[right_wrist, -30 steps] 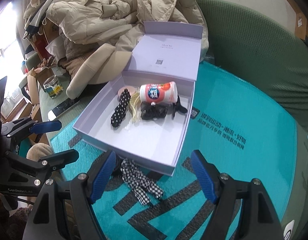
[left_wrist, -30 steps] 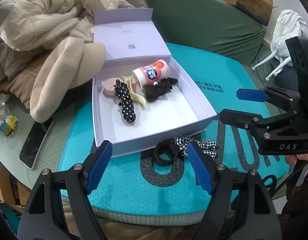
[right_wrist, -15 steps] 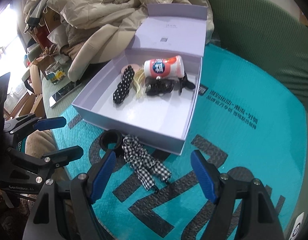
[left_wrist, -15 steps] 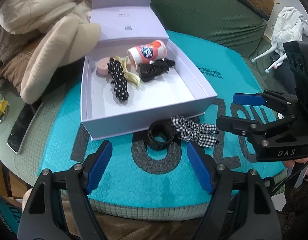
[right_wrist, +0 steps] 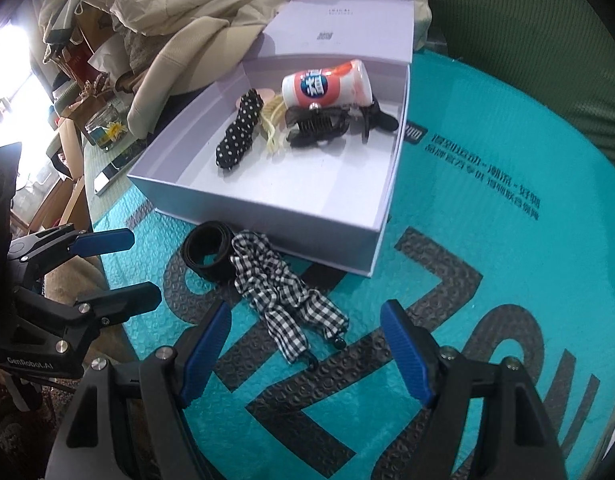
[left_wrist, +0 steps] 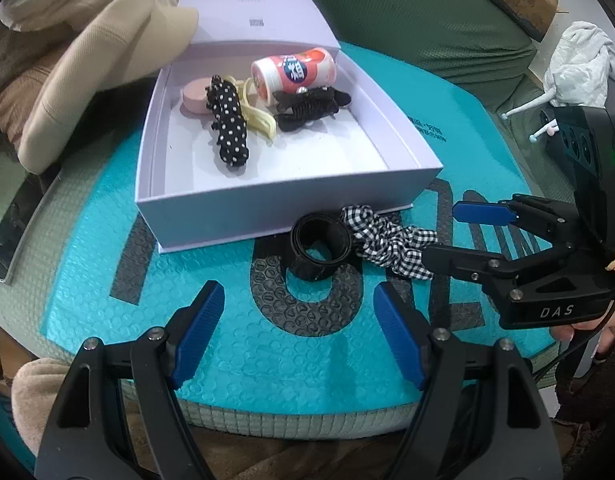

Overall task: Organize objects
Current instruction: 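Grasp the gingham scrunchie with the right gripper while the left gripper grasps the black ring scrunchie, then lift both scrunchies and carry them into the lavender box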

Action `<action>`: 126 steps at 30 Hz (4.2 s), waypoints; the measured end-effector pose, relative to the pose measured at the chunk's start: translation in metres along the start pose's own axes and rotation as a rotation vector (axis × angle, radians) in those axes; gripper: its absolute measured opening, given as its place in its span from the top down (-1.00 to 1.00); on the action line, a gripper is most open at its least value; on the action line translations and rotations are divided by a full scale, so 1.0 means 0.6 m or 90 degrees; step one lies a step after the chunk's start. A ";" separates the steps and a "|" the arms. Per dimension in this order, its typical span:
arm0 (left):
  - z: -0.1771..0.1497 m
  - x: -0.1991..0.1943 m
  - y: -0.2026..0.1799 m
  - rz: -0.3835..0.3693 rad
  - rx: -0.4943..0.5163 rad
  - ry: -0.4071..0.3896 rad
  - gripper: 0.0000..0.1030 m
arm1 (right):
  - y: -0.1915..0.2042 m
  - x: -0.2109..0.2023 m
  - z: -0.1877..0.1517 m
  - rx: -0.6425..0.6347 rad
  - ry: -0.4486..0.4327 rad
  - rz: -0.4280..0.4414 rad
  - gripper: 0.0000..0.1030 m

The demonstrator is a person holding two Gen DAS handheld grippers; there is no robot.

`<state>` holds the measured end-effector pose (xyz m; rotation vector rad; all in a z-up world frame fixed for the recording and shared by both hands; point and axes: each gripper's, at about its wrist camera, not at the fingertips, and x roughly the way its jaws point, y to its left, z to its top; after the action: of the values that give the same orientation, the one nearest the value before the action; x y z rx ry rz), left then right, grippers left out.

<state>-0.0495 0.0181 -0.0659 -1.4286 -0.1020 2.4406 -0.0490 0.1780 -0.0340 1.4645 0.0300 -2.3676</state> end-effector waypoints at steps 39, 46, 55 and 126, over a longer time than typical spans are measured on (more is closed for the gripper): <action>0.030 0.073 -0.038 0.015 0.041 -0.015 -0.28 | -0.030 0.026 -0.025 0.010 0.042 0.019 0.25; 0.030 0.081 -0.026 0.007 0.026 -0.013 0.17 | -0.022 0.026 -0.027 0.004 0.049 0.020 0.25; 0.012 0.063 -0.010 -0.003 0.004 -0.003 0.18 | 0.011 0.033 -0.024 -0.018 0.060 0.033 0.25; -0.038 -0.012 0.004 0.045 0.007 -0.039 0.23 | 0.078 0.000 -0.025 -0.071 -0.005 0.003 0.58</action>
<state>-0.0269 0.0112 -0.0717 -1.3743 -0.0524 2.5386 -0.0216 0.1371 -0.0330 1.4015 0.1547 -2.3277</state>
